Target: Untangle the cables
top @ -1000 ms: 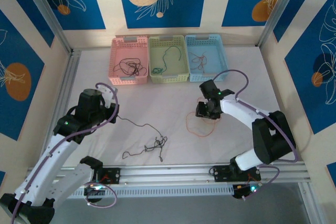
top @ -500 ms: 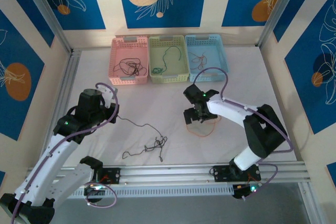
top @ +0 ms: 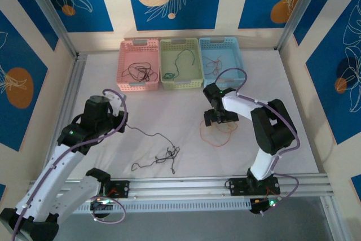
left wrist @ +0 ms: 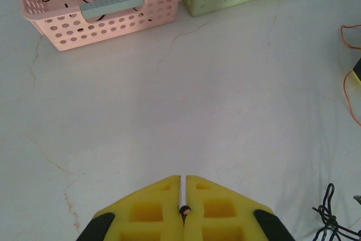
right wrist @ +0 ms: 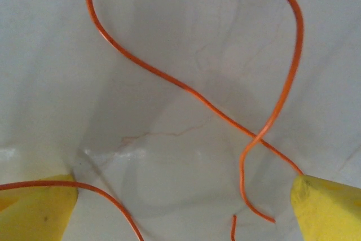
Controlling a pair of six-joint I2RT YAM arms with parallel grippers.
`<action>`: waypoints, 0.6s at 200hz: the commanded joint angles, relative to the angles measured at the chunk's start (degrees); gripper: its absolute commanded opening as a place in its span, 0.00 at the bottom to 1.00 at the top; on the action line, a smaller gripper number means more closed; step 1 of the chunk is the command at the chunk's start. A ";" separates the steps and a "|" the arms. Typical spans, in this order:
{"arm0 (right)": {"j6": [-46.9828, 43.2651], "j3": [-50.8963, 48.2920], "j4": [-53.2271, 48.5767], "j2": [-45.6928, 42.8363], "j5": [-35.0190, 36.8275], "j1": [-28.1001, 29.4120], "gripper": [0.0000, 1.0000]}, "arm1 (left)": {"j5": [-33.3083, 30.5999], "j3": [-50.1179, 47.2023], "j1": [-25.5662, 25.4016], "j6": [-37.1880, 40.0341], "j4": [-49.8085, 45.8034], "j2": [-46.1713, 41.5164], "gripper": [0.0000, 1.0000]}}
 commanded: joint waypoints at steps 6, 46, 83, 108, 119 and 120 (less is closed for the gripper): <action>-1.32 1.97 3.02 2.66 -4.92 -1.96 0.94 | 1.04 -0.49 0.72 -0.81 1.18 -0.06 0.00; -2.11 2.69 2.84 3.91 -11.24 -3.49 0.71 | 1.02 -0.47 0.73 -0.76 1.15 -0.03 0.00; -2.17 2.38 3.18 3.09 -14.91 -3.71 0.35 | 0.93 -0.47 0.70 -0.75 1.18 -0.08 0.00; -1.93 2.48 3.28 1.50 -15.96 -3.50 0.11 | 0.93 -0.48 0.72 -0.75 1.18 -0.14 0.00; -1.78 2.25 3.62 0.14 -15.54 -3.17 0.06 | 0.93 -0.47 0.74 -0.80 1.18 -0.23 0.00; -1.76 2.18 3.63 -0.02 -15.48 -3.15 0.05 | 0.93 -0.47 0.73 -0.82 1.18 -0.23 0.00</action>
